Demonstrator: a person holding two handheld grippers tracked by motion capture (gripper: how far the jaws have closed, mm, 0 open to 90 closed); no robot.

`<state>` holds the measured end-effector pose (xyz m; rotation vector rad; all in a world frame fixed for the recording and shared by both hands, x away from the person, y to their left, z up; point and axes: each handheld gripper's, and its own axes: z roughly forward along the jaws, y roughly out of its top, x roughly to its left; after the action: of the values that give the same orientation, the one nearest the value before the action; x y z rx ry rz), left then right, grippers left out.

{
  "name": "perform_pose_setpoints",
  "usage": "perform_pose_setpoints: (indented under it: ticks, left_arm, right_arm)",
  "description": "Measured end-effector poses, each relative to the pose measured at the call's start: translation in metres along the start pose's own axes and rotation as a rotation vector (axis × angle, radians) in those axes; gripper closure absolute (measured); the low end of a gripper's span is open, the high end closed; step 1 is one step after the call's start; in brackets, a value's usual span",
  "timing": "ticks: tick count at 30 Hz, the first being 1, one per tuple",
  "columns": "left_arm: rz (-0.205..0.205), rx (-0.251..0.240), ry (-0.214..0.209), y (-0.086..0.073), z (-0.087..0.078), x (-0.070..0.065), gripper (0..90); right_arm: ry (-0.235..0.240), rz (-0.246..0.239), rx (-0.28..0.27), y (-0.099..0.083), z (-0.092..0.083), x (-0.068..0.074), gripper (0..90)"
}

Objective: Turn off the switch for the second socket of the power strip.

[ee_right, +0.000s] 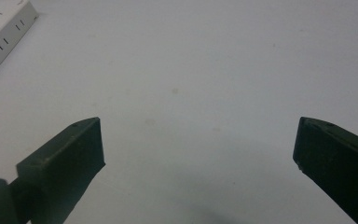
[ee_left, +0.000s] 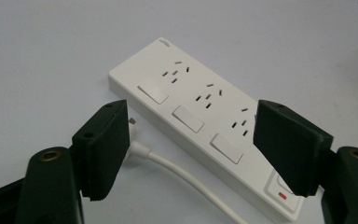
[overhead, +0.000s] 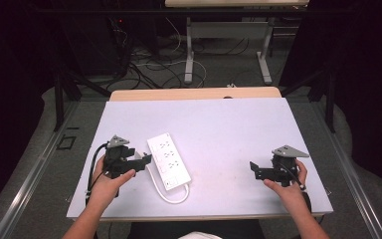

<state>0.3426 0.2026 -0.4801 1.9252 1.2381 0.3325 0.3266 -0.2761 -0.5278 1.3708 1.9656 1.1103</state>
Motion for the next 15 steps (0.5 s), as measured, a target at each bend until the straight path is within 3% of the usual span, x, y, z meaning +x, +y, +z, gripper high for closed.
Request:
perform_pose_setpoints:
  ticks: [15]
  left_arm:
    - [-0.075,0.040,-0.022,0.015,0.009,0.000,36.5]
  right_arm:
    - [0.010,0.010,0.010,-0.001,0.002,-0.002,1.4]
